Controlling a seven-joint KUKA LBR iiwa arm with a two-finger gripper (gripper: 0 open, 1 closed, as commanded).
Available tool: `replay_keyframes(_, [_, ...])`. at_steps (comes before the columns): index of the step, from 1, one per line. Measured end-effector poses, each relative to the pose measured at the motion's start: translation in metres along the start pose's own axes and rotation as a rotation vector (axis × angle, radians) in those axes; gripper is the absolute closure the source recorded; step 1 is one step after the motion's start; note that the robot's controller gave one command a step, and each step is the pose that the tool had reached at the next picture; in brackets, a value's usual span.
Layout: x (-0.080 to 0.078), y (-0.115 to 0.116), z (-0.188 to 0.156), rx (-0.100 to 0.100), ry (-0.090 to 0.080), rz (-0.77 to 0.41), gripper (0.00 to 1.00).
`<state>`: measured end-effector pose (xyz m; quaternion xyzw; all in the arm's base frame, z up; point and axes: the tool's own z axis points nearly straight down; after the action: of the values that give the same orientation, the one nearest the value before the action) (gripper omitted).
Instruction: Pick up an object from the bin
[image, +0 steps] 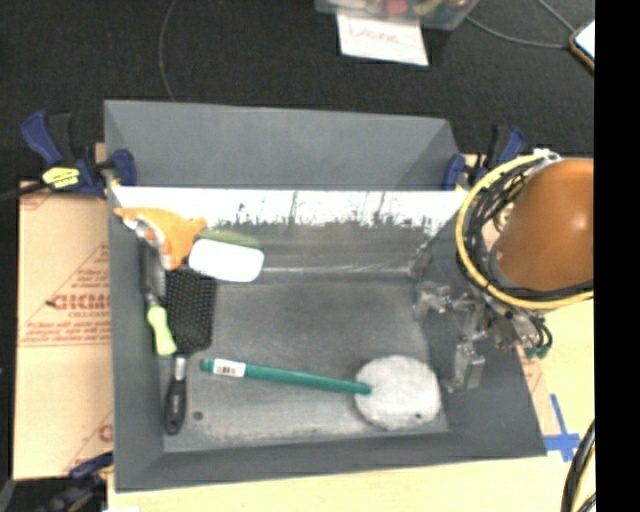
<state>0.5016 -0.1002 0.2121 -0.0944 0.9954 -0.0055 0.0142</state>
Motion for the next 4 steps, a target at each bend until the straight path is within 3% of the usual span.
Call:
replay_keyframes(1, [0.0, 0.001, 0.001, -0.002, 0.002, 0.001, 0.0])
replay_keyframes(2, [0.018, 0.052, 0.053, -0.004, 0.003, -0.095, 0.0])
replay_keyframes(3, [-0.003, 0.042, 0.055, -0.003, 0.002, -0.052, 0.0])
replay_keyframes(4, [-0.007, 0.061, 0.111, -0.005, 0.004, -0.035, 1.0])
